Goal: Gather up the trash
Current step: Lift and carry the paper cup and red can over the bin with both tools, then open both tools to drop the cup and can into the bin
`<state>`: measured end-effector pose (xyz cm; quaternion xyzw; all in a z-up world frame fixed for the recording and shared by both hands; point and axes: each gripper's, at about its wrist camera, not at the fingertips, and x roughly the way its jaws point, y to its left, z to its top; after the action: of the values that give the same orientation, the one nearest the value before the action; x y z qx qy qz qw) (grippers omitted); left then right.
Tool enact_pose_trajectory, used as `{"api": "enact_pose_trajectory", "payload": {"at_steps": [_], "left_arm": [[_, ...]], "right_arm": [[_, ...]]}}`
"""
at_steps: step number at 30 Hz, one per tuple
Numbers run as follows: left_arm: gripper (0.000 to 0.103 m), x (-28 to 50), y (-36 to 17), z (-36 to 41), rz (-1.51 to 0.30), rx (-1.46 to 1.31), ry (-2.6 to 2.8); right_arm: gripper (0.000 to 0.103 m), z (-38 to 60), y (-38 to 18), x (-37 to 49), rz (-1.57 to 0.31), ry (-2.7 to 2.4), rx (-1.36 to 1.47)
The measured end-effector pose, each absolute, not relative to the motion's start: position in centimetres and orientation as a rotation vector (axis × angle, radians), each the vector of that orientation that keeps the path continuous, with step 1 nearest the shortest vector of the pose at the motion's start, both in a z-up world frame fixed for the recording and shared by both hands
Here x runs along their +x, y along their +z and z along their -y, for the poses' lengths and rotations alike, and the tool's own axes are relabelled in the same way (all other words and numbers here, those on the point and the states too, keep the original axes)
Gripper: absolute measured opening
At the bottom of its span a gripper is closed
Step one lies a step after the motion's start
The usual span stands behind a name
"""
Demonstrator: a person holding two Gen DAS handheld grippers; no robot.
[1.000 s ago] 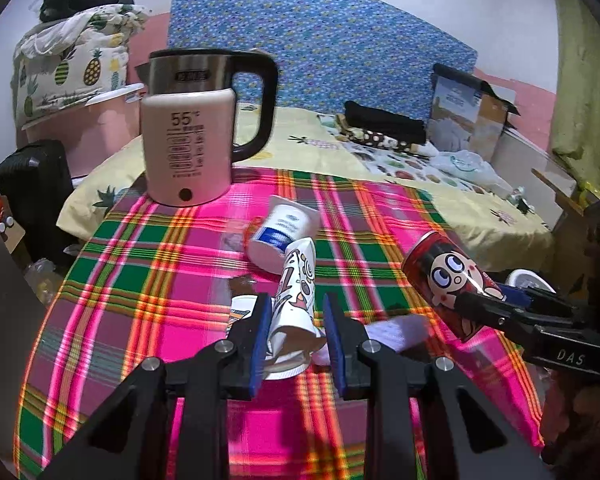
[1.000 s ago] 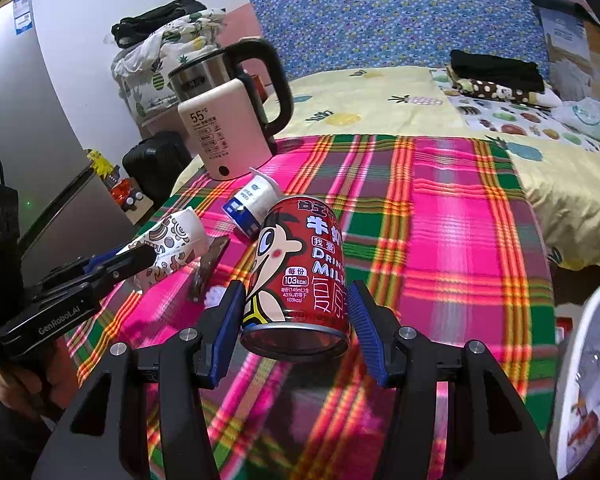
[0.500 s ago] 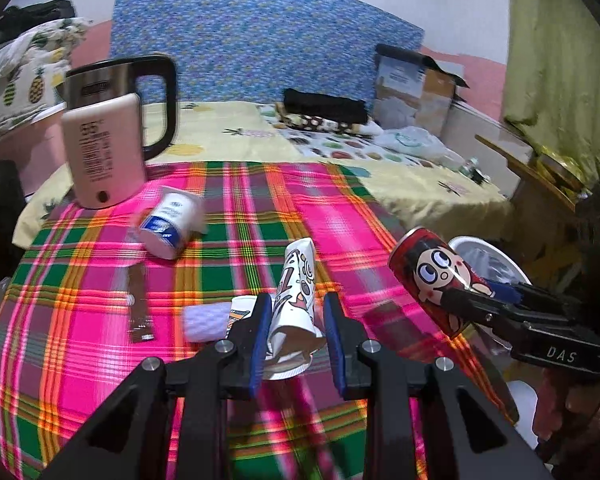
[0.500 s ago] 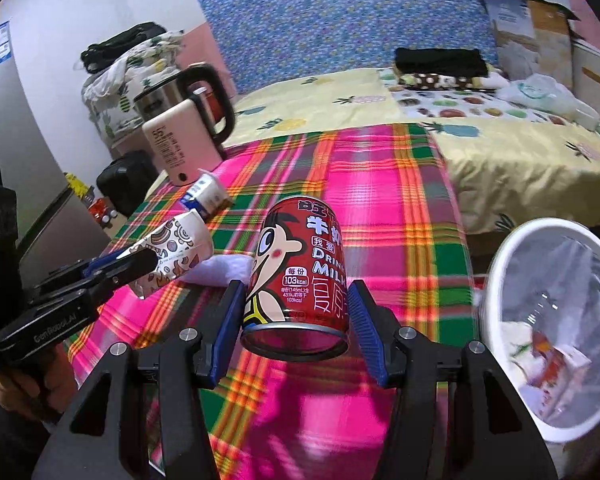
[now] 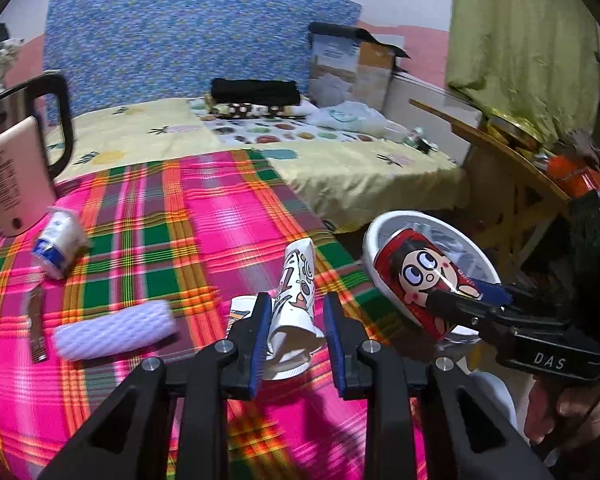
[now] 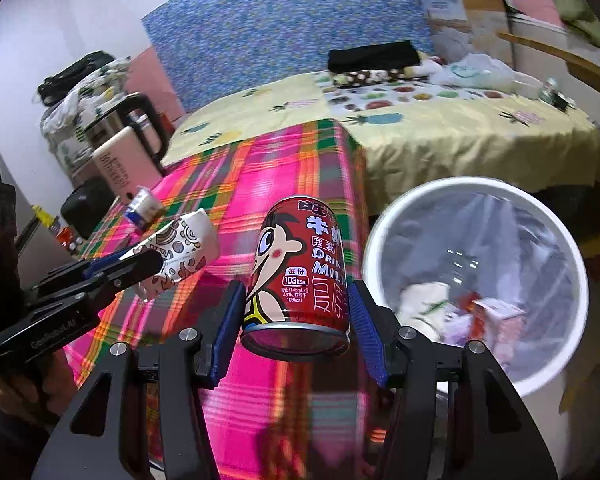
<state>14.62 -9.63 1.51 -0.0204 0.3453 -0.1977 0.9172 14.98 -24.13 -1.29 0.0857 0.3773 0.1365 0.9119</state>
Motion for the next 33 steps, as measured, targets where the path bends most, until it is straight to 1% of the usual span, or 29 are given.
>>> {"api": "enact_pose_trajectory", "payload": {"at_steps": [13,33], "left_arm": [[0.028,15.1,1.5,15.2,-0.719,0.001,-0.518],[0.028,16.0,0.6,22.1,-0.748,0.054,-0.650]], "right_arm": [[0.054,29.7,-2.0,13.6,-0.778,0.147,0.238],[0.054,35.0,-2.9,12.9,-0.783,0.007,0.297]]}}
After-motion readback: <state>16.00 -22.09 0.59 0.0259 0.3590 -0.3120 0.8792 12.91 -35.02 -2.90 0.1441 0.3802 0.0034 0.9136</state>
